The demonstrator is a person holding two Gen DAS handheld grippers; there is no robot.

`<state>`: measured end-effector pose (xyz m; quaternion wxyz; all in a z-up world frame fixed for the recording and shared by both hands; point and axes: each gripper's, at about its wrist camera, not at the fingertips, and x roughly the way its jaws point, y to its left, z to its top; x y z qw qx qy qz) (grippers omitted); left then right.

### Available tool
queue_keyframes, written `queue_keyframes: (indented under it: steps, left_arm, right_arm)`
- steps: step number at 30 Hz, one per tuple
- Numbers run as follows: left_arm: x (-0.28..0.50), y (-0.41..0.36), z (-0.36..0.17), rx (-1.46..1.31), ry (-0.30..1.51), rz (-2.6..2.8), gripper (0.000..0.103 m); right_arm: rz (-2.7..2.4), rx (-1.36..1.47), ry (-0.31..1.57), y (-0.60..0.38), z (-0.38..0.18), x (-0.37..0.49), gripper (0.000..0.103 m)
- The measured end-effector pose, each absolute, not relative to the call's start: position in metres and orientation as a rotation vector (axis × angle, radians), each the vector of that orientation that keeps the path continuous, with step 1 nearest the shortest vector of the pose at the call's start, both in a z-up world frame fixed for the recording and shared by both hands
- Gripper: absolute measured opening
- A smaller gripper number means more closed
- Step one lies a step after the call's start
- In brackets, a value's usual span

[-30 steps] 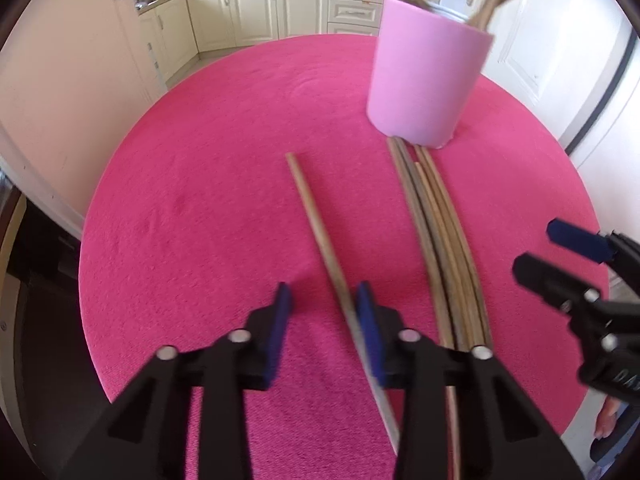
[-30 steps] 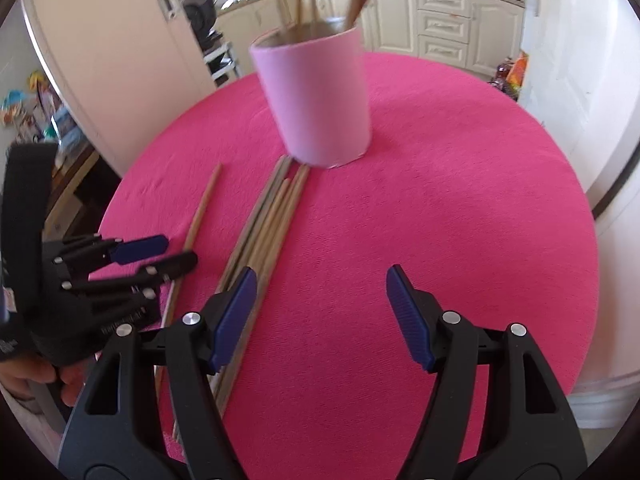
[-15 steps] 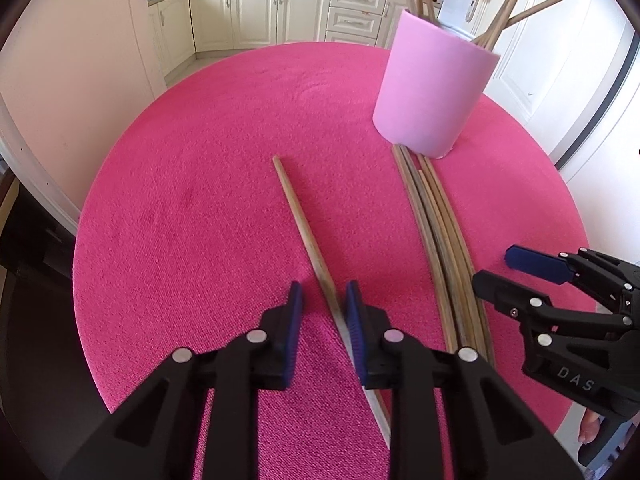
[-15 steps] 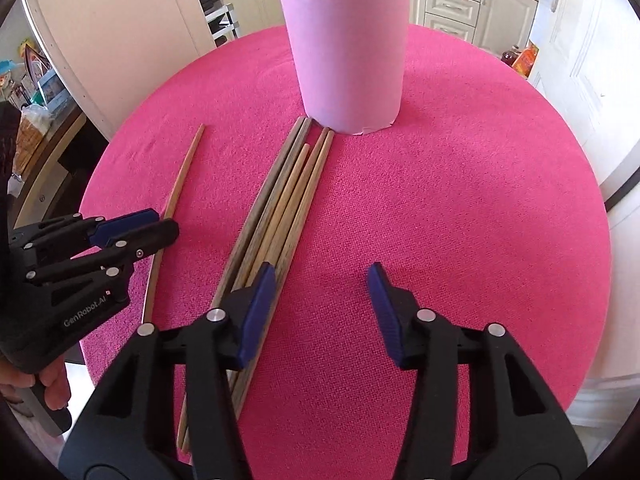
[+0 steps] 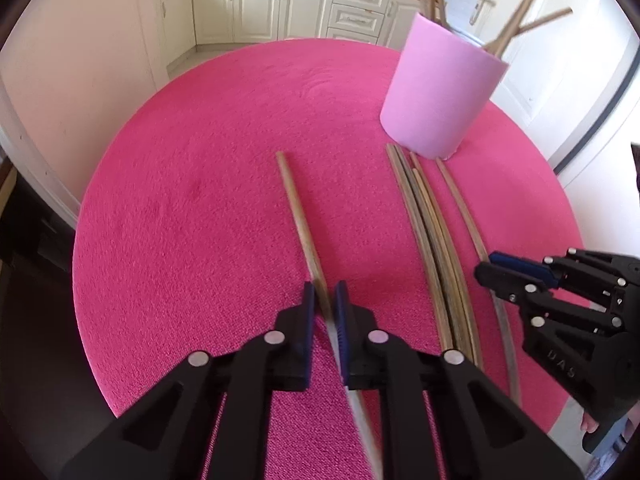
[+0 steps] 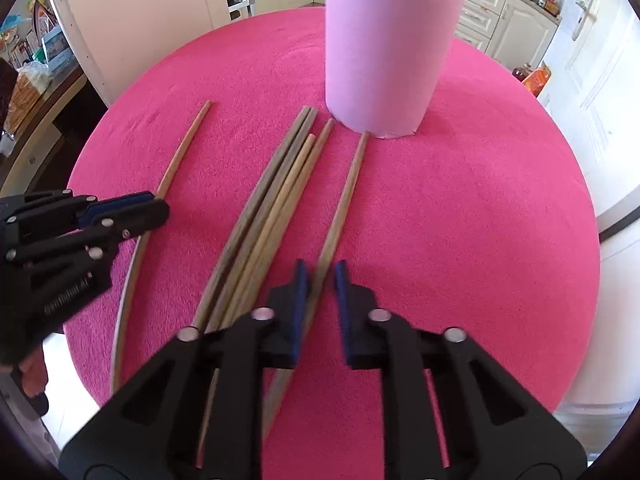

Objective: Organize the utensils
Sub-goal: 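Grasp a chopstick with the left gripper while the right gripper grasps another, then lift both chopsticks over the pink cup and lower them in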

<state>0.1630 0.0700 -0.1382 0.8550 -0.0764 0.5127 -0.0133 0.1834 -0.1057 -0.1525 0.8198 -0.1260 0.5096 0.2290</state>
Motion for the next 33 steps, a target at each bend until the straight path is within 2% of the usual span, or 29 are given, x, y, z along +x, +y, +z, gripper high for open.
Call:
queue_keyframes:
  steps: [1, 11, 33]
  left_arm:
    - [0.163, 0.072, -0.138, -0.178, 1.078, -0.025, 0.006]
    - [0.155, 0.070, -0.120, -0.207, 1.017, -0.047, 0.006]
    - [0.157, 0.014, -0.040, -0.125, 0.712, -0.187, 0.006]
  right_arm:
    - [0.499, -0.253, 1.082, -0.109, -0.152, 0.184, 0.008]
    - [0.594, -0.120, 1.043, -0.130, -0.140, 0.172, 0.007]
    - [0.710, 0.156, 0.694, -0.178, -0.064, 0.165, 0.006]
